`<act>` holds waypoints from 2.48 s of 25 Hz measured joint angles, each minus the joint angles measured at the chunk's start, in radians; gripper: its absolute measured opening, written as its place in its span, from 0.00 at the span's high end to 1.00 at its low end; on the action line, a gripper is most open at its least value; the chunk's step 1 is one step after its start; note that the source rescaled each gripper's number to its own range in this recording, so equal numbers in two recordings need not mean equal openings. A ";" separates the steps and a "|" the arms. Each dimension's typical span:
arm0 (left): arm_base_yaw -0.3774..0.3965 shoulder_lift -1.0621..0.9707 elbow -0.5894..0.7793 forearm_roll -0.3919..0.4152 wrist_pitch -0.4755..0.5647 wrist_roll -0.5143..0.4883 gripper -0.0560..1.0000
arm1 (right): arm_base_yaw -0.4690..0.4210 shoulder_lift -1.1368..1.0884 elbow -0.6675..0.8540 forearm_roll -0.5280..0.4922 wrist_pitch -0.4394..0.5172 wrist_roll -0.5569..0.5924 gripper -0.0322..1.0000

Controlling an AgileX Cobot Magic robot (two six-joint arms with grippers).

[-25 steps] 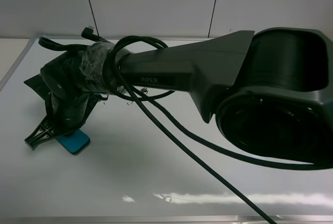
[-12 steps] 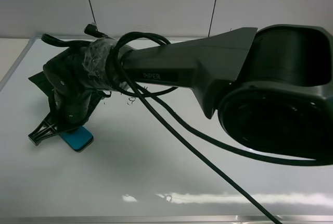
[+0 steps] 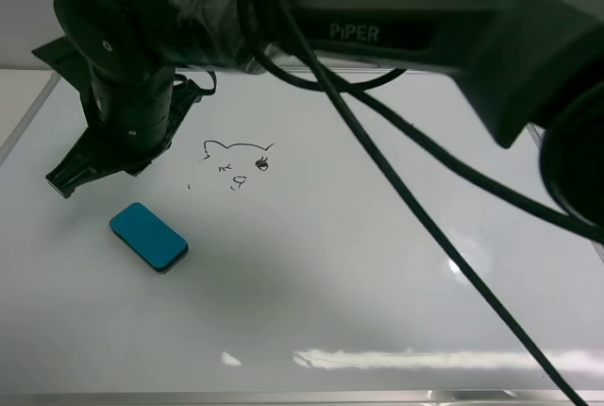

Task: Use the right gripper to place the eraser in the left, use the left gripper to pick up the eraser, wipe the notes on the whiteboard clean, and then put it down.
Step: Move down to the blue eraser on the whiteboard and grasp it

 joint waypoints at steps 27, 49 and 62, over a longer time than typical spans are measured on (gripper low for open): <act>0.000 0.000 0.000 0.001 0.000 0.000 0.02 | -0.432 -0.529 0.088 0.279 0.299 -0.356 0.00; 0.000 0.000 0.000 0.001 0.000 0.000 0.02 | -0.592 -1.718 0.893 0.024 0.214 -0.121 0.00; 0.000 0.000 0.000 0.001 0.000 0.000 0.02 | -0.686 -2.122 1.365 0.032 0.193 -0.079 0.00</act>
